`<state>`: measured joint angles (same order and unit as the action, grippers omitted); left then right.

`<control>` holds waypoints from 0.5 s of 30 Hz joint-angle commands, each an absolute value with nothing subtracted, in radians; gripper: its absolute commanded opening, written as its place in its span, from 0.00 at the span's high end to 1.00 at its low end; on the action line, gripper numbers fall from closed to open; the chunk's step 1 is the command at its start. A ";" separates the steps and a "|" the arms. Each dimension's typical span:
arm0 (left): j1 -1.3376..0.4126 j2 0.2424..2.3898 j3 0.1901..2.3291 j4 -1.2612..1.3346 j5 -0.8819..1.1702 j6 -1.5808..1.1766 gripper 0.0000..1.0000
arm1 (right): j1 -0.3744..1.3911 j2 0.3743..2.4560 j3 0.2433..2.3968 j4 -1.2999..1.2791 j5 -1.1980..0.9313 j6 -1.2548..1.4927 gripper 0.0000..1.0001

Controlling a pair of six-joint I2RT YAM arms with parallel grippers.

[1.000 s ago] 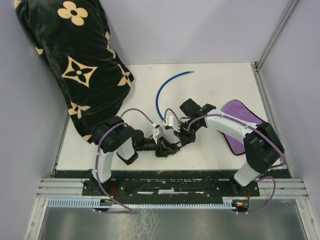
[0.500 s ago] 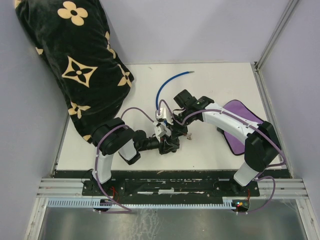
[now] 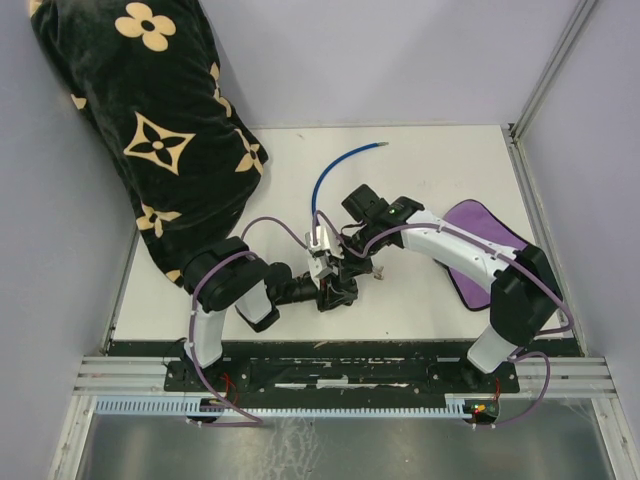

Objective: Lock with the key
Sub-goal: Lock the lock.

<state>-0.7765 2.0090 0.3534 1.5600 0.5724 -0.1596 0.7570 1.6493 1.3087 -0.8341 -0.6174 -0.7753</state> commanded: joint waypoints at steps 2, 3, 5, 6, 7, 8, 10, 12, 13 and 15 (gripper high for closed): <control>-0.764 2.092 0.299 1.730 0.481 -0.049 0.97 | 0.834 1.627 1.235 -1.005 -0.728 -0.854 0.98; -0.764 2.094 0.299 1.730 0.488 -0.044 0.97 | 0.834 1.621 1.229 -1.009 -0.720 -0.856 0.98; -0.764 2.097 0.300 1.729 0.505 -0.036 0.97 | 0.834 1.620 1.227 -1.028 -0.696 -0.870 0.98; -0.763 2.098 0.302 1.730 0.515 -0.034 0.97 | 0.833 1.623 1.227 -1.038 -0.685 -0.884 0.98; -0.764 2.098 0.302 1.729 0.525 -0.028 0.97 | 0.833 1.624 1.227 -1.045 -0.676 -0.897 0.98; -0.764 2.098 0.302 1.729 0.532 -0.021 0.97 | 0.832 1.628 1.229 -1.051 -0.671 -0.909 0.98; -0.764 2.095 0.301 1.730 0.532 -0.018 0.97 | 0.831 1.644 1.235 -1.062 -0.675 -0.925 0.98; -0.764 2.089 0.300 1.729 0.526 -0.018 0.97 | 0.831 1.665 1.243 -1.077 -0.683 -0.939 0.98; -0.764 2.086 0.295 1.729 0.517 -0.016 0.97 | 0.831 1.672 1.241 -1.082 -0.683 -0.943 0.98; -0.762 2.081 0.284 1.729 0.495 -0.009 0.97 | 0.831 1.677 1.226 -1.084 -0.675 -0.948 0.98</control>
